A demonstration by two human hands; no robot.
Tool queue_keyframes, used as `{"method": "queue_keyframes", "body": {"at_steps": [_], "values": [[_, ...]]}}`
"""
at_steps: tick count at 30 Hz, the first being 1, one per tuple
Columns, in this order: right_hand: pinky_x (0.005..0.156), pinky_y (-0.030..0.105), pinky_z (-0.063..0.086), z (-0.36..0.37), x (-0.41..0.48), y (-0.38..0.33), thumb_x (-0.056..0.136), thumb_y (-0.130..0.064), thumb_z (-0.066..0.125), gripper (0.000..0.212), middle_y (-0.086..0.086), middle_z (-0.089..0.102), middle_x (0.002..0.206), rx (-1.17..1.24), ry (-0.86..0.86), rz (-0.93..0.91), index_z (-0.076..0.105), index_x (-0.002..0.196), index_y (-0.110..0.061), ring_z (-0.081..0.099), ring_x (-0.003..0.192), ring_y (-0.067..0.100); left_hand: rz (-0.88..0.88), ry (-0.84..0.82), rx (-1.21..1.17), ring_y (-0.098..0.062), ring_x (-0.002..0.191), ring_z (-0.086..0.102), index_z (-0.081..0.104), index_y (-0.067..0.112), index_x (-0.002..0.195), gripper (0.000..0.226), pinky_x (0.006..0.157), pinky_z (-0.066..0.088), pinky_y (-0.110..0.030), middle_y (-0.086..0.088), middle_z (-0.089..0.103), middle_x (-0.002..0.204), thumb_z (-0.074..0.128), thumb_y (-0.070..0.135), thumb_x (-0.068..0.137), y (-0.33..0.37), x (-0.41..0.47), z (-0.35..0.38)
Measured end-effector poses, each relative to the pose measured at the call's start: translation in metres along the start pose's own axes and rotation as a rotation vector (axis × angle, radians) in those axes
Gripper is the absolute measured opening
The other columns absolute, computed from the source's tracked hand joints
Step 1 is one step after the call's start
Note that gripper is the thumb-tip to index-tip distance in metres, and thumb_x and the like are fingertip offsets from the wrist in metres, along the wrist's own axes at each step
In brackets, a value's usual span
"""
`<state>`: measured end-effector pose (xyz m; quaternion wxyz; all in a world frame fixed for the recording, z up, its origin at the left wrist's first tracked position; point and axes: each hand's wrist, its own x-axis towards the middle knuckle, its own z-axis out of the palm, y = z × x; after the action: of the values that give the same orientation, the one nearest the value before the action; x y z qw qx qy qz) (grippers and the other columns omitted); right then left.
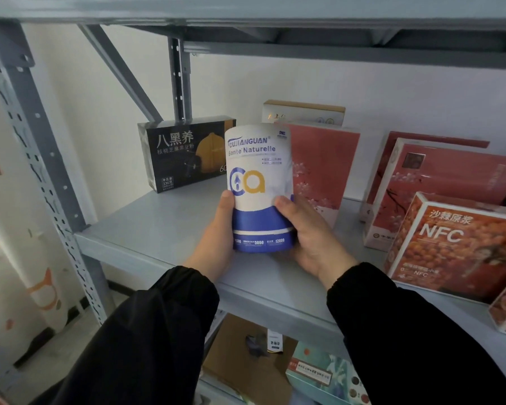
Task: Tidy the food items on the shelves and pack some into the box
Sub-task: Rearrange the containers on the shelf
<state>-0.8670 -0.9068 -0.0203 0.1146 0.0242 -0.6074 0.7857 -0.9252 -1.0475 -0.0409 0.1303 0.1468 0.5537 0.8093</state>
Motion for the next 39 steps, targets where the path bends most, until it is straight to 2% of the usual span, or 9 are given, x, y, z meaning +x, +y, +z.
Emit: {"method": "queue_keyframes", "body": {"at_steps": [3,6,12,17,21,24,26,32,39], "values": [[0.093,0.037,0.058,-0.002,-0.003,0.002,0.087,-0.027,0.072,0.055,0.008,0.073,0.129,-0.012,-0.055,-0.050,0.059,0.139,-0.014,0.071,0.116,0.027,0.060,-0.005,0.022,-0.027,0.118,0.070,0.067,0.024,0.131,0.064,0.111,0.049,-0.051,-0.003,0.074,0.127,0.054,0.069,0.087,0.001,-0.004,-0.002],[0.089,0.031,0.059,-0.004,-0.005,0.001,0.087,-0.023,0.068,0.051,0.003,0.074,0.127,-0.022,-0.056,-0.082,0.058,0.137,-0.021,0.072,0.115,0.022,0.064,-0.020,0.055,-0.028,0.121,0.068,0.062,0.023,0.136,0.085,0.111,0.048,-0.053,-0.003,0.073,0.130,0.065,0.081,0.074,0.001,-0.005,-0.004],[0.092,0.035,0.058,-0.011,-0.011,-0.003,0.071,-0.034,0.085,0.070,-0.003,0.073,0.128,-0.128,0.030,-0.106,0.056,0.135,-0.036,0.070,0.117,0.020,0.067,-0.095,0.230,-0.019,0.114,0.071,0.063,0.037,0.122,0.061,0.101,0.055,-0.049,0.009,0.075,0.122,0.062,0.077,0.077,0.000,-0.008,-0.006],[0.103,0.035,0.055,-0.027,-0.029,-0.006,0.067,-0.020,0.097,0.089,-0.012,0.066,0.135,-0.437,0.100,-0.200,0.044,0.131,-0.052,0.063,0.126,0.011,0.086,-0.201,0.480,0.006,0.102,0.069,0.062,0.044,0.114,0.020,0.082,0.052,-0.016,0.032,0.073,0.103,0.049,0.052,0.101,0.003,-0.017,0.000],[0.101,0.030,0.056,-0.044,-0.045,-0.015,0.068,-0.013,0.097,0.098,-0.015,0.064,0.136,-0.561,0.182,-0.234,0.037,0.136,-0.051,0.063,0.122,0.002,0.164,-0.305,0.837,0.016,0.105,0.061,0.059,0.048,0.123,0.021,0.084,0.044,-0.005,0.035,0.065,0.114,0.046,0.042,0.108,0.005,-0.019,0.008],[0.085,0.009,0.053,-0.049,-0.053,-0.020,0.070,-0.007,0.094,0.095,-0.026,0.064,0.122,-0.595,0.255,-0.245,0.036,0.126,-0.058,0.063,0.107,-0.015,0.233,-0.348,1.232,-0.010,0.114,0.061,0.059,0.039,0.134,0.040,0.101,0.047,-0.032,0.011,0.067,0.125,0.047,0.057,0.101,-0.004,-0.013,0.012],[0.082,0.007,0.051,-0.053,-0.055,-0.020,0.072,-0.003,0.092,0.095,-0.028,0.062,0.121,-0.609,0.311,-0.266,0.035,0.123,-0.059,0.063,0.104,-0.017,0.261,-0.358,1.526,-0.022,0.128,0.052,0.054,0.038,0.141,0.057,0.113,0.037,-0.047,0.006,0.060,0.136,0.042,0.066,0.094,-0.009,-0.014,0.016],[0.074,0.002,0.049,-0.055,-0.059,-0.022,0.079,-0.009,0.089,0.095,-0.032,0.055,0.122,-0.622,0.337,-0.236,0.027,0.136,-0.053,0.057,0.106,-0.015,0.143,-0.353,1.660,-0.020,0.155,0.019,0.030,0.041,0.159,0.061,0.124,0.006,-0.062,0.012,0.026,0.168,0.034,0.062,0.102,-0.004,-0.028,0.020],[0.100,0.031,0.055,-0.062,-0.055,-0.016,0.079,-0.012,0.087,0.100,-0.009,0.058,0.141,-0.665,0.414,-0.237,0.028,0.158,-0.028,0.060,0.123,0.007,0.024,-0.283,1.727,-0.021,0.158,0.012,0.020,0.041,0.162,0.064,0.124,0.002,-0.067,0.010,0.018,0.171,0.028,0.064,0.102,0.000,-0.040,0.026]]}}
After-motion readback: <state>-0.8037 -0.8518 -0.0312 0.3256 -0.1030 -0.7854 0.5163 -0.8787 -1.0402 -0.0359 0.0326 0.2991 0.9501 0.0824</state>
